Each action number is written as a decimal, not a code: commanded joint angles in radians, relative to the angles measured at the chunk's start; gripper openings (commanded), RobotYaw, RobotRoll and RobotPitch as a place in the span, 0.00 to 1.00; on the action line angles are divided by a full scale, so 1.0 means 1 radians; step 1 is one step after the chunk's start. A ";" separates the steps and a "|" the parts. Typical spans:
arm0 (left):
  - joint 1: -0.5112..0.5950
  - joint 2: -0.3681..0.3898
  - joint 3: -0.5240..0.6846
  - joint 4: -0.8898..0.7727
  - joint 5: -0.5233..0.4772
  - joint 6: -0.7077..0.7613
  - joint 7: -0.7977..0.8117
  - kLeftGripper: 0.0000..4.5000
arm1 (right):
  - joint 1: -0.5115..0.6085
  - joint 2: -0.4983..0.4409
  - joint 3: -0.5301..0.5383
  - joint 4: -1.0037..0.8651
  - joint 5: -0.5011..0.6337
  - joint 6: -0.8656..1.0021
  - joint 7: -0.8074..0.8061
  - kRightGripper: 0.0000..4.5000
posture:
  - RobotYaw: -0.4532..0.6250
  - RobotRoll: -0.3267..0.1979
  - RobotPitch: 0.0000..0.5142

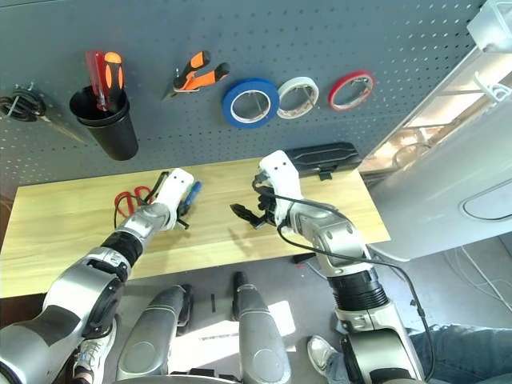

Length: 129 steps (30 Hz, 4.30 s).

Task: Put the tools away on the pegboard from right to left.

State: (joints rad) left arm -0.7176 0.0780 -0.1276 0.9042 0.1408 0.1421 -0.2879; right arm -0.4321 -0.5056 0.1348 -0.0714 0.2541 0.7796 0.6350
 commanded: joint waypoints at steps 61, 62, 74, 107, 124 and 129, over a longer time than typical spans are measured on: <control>0.183 0.244 0.077 -1.267 -0.178 -0.297 -0.032 0.98 | -0.227 0.151 -0.003 0.073 0.072 -0.324 0.189 1.00 | 0.56 0.62 0.56; 0.193 0.246 0.057 -1.264 -0.181 -0.291 -0.051 0.99 | -0.219 0.139 -0.003 0.076 0.071 -0.318 0.189 1.00 | 0.56 0.62 0.56; 0.300 0.235 -0.133 -1.049 -0.213 0.061 -0.235 0.99 | -0.105 0.011 0.037 0.183 -0.079 -0.210 0.116 1.00 | 0.53 0.62 0.56; 0.119 0.224 0.137 -0.179 -0.079 0.225 0.178 0.99 | -0.169 0.179 0.043 0.264 -0.102 -0.225 0.028 1.00 | 0.54 0.62 0.59; 0.149 0.265 0.235 -0.075 -0.107 0.163 0.269 0.99 | -0.160 0.213 0.053 0.256 -0.104 -0.244 0.039 1.00 | 0.54 0.62 0.60; 0.124 0.265 0.244 -0.008 -0.109 0.157 0.284 0.99 | -0.151 0.220 0.069 0.224 -0.091 -0.251 0.075 1.00 | 0.54 0.62 0.60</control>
State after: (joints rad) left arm -0.5980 0.3407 0.1069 0.8607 0.0341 0.2960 -0.0097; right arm -0.6050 -0.2911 0.1813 0.1678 0.1577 0.5323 0.6940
